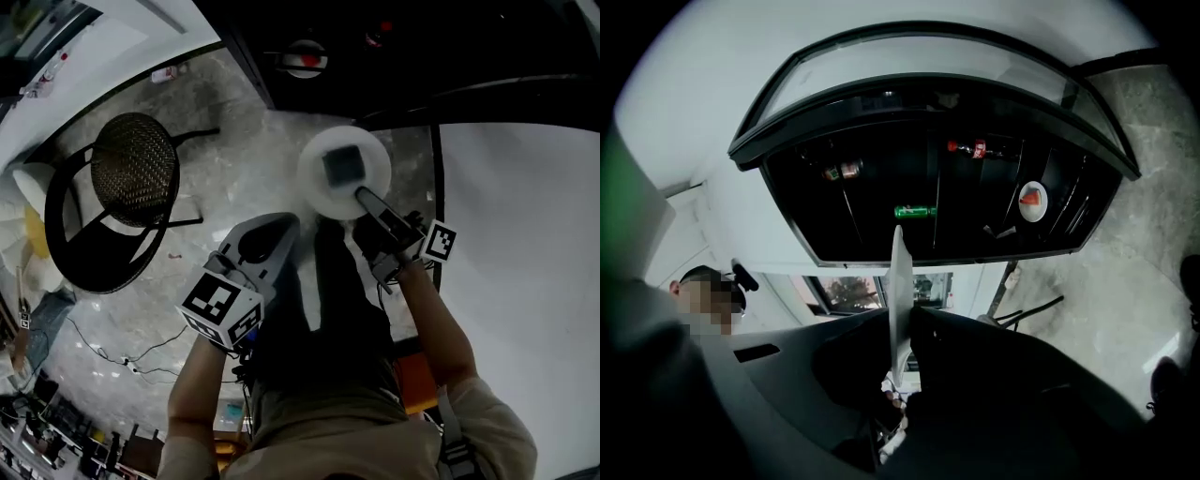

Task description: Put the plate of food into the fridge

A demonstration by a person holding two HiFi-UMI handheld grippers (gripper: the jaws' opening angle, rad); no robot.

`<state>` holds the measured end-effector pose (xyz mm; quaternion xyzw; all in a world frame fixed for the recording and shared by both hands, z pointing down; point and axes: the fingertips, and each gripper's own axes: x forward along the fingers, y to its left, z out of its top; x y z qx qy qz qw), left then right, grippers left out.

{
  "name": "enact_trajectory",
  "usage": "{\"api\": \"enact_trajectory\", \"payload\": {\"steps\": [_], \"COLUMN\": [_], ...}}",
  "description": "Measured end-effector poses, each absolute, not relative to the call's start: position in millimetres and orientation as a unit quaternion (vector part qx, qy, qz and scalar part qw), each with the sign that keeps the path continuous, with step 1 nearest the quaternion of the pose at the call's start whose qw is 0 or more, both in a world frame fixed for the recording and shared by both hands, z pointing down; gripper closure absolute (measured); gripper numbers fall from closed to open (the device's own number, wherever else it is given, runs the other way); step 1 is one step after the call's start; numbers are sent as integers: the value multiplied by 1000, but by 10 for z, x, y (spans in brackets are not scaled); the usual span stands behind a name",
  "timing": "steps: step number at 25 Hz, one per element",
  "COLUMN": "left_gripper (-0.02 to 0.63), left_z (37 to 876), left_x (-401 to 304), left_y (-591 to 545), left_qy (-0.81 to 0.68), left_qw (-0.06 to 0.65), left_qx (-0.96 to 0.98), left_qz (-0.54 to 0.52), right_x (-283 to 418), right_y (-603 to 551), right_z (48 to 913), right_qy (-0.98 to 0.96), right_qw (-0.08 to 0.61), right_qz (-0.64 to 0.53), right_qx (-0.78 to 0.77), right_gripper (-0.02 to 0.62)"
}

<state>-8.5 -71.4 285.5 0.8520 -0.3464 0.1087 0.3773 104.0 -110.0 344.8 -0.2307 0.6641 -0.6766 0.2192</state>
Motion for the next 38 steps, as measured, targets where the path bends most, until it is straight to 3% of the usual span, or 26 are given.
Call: {"api": "enact_trajectory", "payload": {"steps": [6, 11, 38], "left_gripper": [589, 589, 589], "left_z": [3284, 3450, 4986], "left_x": [5, 207, 410], "left_y": [-807, -838, -1268], "left_qy": [-350, -315, -345], "left_qw": [390, 462, 430], "left_qx": [846, 828, 828], "left_qz": [103, 23, 103], "right_x": [1108, 1172, 1290], "right_y": [-1297, -1397, -1832], "right_z": [3850, 4147, 5323], "right_qy": [665, 659, 662], "right_qw": [219, 216, 232], "right_qz": [-675, -680, -672], "right_qx": [-232, -236, -238], "right_gripper": [561, 561, 561]}}
